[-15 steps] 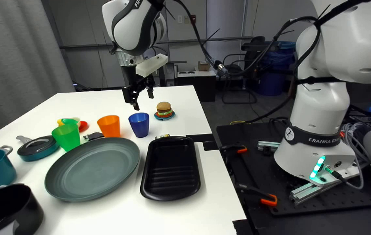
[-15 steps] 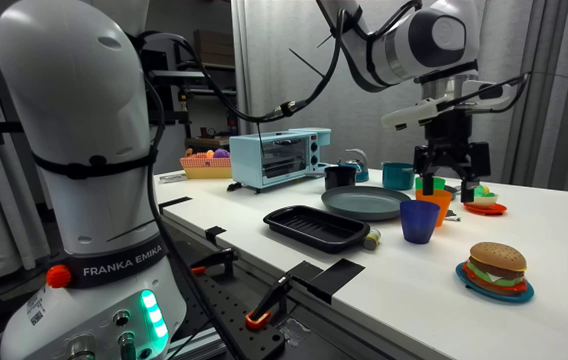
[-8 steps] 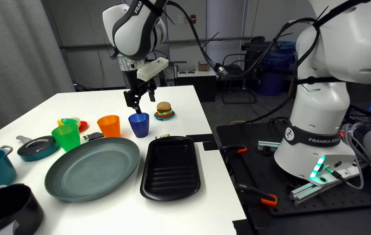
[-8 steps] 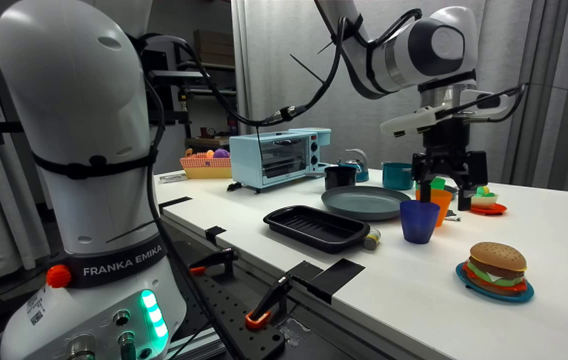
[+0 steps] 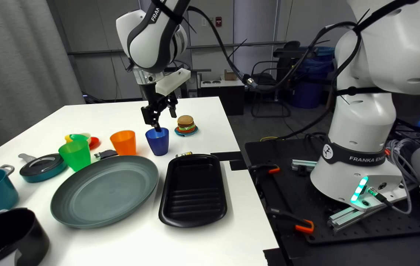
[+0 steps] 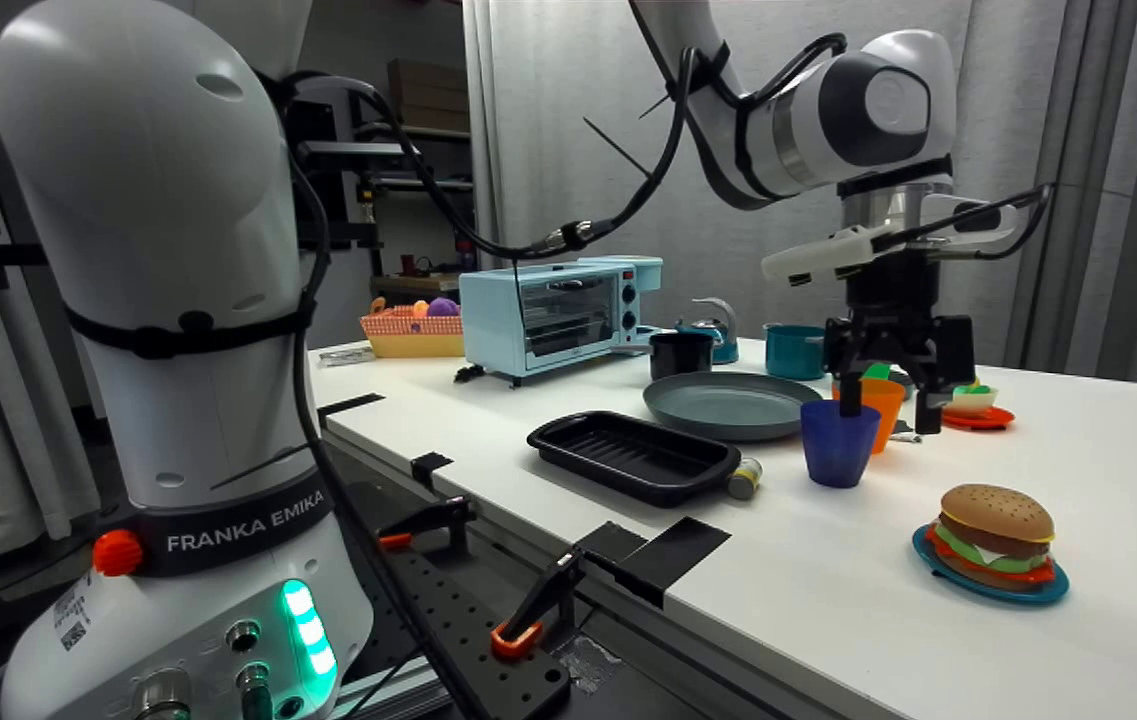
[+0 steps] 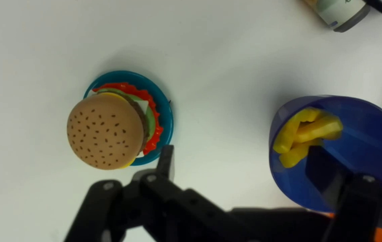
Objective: Pour the potato fries in the blue cup on the plate
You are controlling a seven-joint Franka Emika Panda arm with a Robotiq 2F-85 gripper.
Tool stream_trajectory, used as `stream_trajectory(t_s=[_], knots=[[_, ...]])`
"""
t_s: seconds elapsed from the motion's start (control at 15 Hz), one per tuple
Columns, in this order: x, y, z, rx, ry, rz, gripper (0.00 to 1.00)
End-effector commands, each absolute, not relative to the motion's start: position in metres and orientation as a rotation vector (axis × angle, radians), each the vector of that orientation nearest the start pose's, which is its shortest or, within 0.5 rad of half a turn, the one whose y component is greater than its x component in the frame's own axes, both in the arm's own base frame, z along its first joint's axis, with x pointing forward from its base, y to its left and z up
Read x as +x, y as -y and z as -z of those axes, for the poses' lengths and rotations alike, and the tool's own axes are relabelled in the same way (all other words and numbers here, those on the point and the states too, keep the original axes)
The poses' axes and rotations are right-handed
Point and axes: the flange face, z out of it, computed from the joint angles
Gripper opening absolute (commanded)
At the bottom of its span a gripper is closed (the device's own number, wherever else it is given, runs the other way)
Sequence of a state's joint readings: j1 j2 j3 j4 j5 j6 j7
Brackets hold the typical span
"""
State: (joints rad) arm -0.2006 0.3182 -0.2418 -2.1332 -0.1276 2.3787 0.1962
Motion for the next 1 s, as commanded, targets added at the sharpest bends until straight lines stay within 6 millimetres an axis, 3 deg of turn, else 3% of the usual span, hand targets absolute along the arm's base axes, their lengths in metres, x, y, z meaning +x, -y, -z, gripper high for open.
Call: stream_trajectory(t_s=[0.0,0.07,0.13,0.27,0.8,0.93], knots=[[0.519,0.247,-0.254,-3.196,-0.834,-0.121,1.00],[0.520,0.247,-0.253,-3.197,-0.830,-0.122,0.98],[0.521,0.248,-0.253,-3.199,-0.827,-0.123,0.73],[0.523,0.249,-0.253,-3.203,-0.818,-0.123,0.71],[0.527,0.256,-0.260,-3.216,-0.804,-0.106,0.10],[0.527,0.261,-0.264,-3.214,-0.816,-0.094,0.00]])
